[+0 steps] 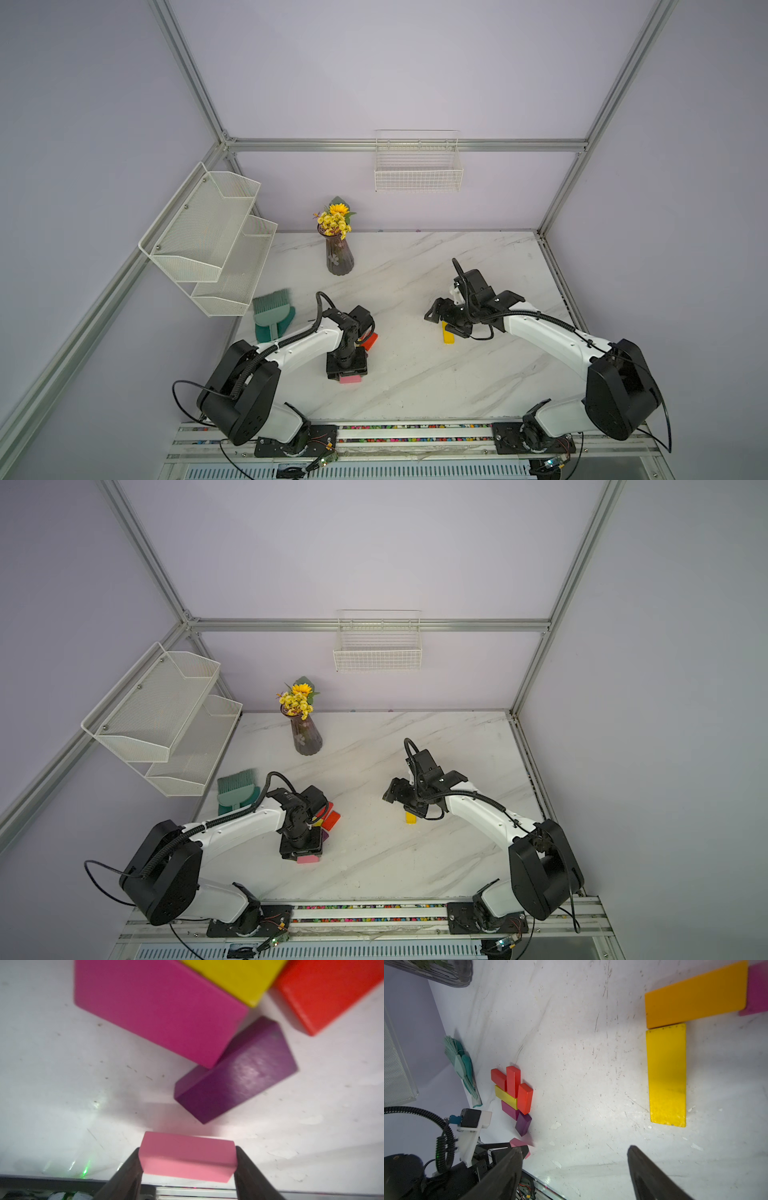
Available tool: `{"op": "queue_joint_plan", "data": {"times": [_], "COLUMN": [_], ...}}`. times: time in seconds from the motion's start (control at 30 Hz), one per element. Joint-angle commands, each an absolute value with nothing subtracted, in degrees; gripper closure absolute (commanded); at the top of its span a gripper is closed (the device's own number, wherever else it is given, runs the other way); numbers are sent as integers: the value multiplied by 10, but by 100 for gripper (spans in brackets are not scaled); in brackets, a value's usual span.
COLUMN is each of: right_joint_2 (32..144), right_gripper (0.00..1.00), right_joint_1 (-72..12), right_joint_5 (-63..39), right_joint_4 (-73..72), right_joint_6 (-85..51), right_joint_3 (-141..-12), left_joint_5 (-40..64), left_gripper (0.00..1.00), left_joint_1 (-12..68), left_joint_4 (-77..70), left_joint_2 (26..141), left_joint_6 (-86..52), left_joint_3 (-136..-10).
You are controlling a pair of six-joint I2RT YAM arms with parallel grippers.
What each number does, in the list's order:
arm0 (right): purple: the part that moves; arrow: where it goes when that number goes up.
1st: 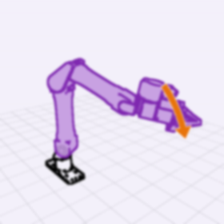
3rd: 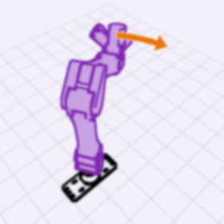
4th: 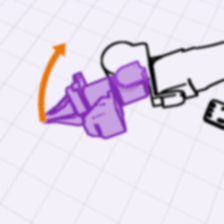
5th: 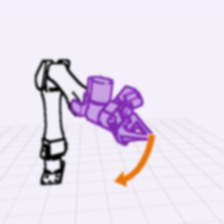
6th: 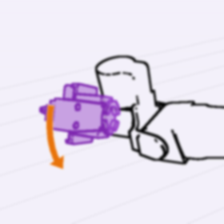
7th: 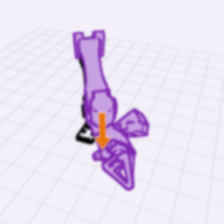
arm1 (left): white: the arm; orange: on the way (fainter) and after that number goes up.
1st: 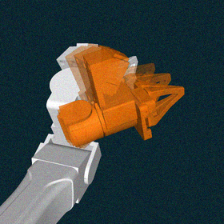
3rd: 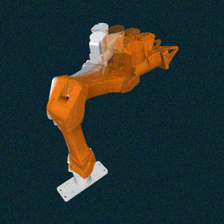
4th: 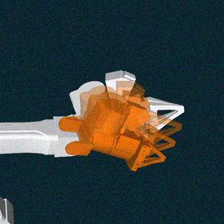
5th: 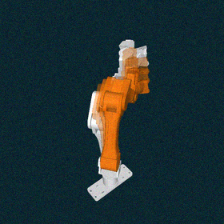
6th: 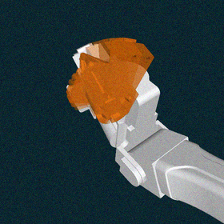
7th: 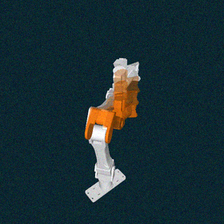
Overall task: Assemble the letter c with building blocks
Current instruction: Pick up the building block from the center of the board, then place the building block at the center of the board.
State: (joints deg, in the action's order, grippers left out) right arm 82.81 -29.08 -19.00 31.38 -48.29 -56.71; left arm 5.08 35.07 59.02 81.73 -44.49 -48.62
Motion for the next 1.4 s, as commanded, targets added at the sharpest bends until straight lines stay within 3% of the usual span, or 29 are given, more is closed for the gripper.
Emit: {"op": "queue_joint_plan", "data": {"times": [0.0, 0.13, 0.47, 0.67, 1.17, 1.37], "right_joint_2": [825, 813, 756, 739, 723, 722], "right_gripper": [18, 19, 18, 19, 19, 19], "right_joint_1": [-276, -238, -103, -69, -54, -54], "right_joint_5": [-197, -209, -239, -240, -241, -243], "right_joint_4": [319, 321, 330, 332, 332, 332], "right_joint_6": [-480, -480, -473, -472, -476, -477], "right_joint_3": [-570, -559, -518, -497, -469, -466], "left_joint_5": [85, 91, 110, 114, 80, 81], "left_gripper": [47, 48, 48, 48, 49, 33], "left_joint_1": [375, 412, 508, 544, 580, 589], "left_joint_4": [598, 577, 537, 540, 558, 561], "left_joint_2": [784, 814, 1078, 1202, 1302, 1308], "left_joint_6": [-471, -494, -485, -499, -544, -558], "left_joint_3": [-526, -577, -819, -956, -1087, -1091]}}
